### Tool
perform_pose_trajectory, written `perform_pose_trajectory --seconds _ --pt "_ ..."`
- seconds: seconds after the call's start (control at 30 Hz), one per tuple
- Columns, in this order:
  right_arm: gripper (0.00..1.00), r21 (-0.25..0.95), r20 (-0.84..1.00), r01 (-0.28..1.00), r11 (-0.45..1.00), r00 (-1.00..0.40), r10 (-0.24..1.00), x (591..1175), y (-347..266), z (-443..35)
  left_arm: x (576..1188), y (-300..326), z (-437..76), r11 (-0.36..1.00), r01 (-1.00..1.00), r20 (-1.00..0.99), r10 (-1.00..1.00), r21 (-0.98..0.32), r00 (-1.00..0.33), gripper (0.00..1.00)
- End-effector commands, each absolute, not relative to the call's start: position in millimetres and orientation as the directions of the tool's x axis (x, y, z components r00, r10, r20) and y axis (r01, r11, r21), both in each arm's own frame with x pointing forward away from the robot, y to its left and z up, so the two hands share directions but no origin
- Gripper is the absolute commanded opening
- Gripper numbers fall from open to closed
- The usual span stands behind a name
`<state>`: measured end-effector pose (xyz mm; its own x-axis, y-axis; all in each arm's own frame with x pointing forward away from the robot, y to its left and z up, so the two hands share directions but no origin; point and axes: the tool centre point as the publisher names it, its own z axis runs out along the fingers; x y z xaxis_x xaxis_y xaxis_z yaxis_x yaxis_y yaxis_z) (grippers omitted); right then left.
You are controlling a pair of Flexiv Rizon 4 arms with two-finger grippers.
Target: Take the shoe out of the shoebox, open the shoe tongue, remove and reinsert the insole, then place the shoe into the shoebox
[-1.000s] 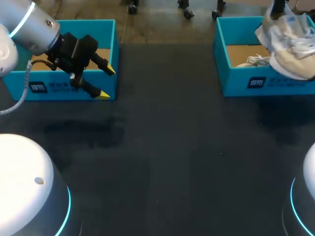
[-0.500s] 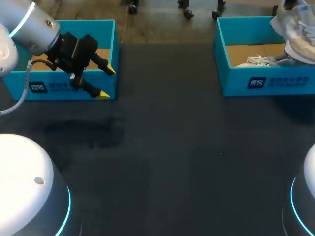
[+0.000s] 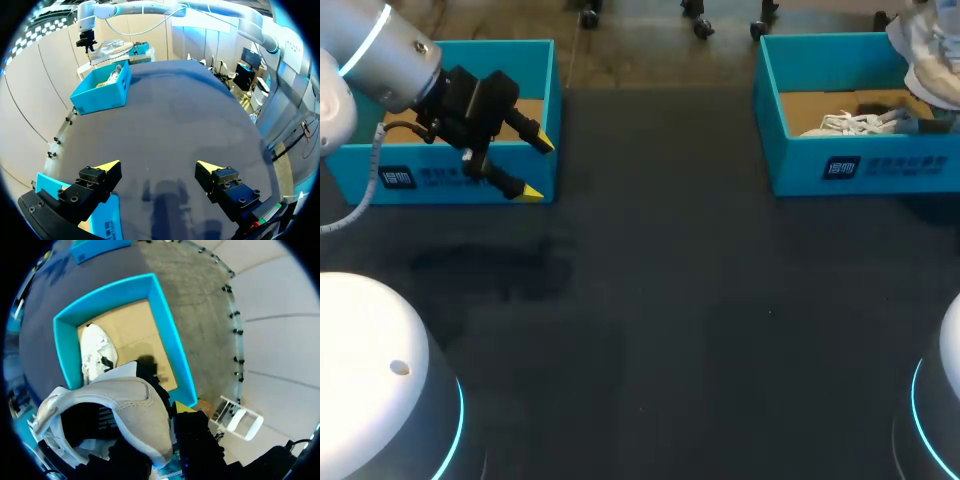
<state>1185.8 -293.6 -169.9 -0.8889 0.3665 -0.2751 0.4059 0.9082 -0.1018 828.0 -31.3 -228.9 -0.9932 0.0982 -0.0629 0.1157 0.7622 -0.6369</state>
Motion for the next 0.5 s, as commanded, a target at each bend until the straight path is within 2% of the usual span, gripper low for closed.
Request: perform_pose_trajectory --seconds 0.03,0.17,0.37,0.5 --pt "0.0 -0.117 -0.2 0.626 0.771 -0.775 0.599 1198.5 -303.0 -165.8 828.0 -30.8 -228.4 0.764 0.116 -0.062 0.1 -0.635 -0.993 1.0" --pt "0.0 -0.09 -0.203 0.791 0.605 -0.609 0.767 1193.2 -307.1 -166.5 828.0 -30.8 -228.4 0.764 0.116 -0.062 0.1 -0.635 -0.993 1.0" --pt "0.0 -0.043 -0.214 0.936 0.349 -0.35 0.912 1184.1 -313.8 -165.0 828.0 -30.8 -228.4 0.764 0.116 -0.062 0.1 -0.635 -0.993 1.0" --pt "0.0 -0.003 -0.246 0.98 0.197 -0.192 0.95 1176.3 -315.5 -162.7 828.0 -30.8 -228.4 0.764 0.116 -0.062 0.1 -0.635 -0.993 1.0"
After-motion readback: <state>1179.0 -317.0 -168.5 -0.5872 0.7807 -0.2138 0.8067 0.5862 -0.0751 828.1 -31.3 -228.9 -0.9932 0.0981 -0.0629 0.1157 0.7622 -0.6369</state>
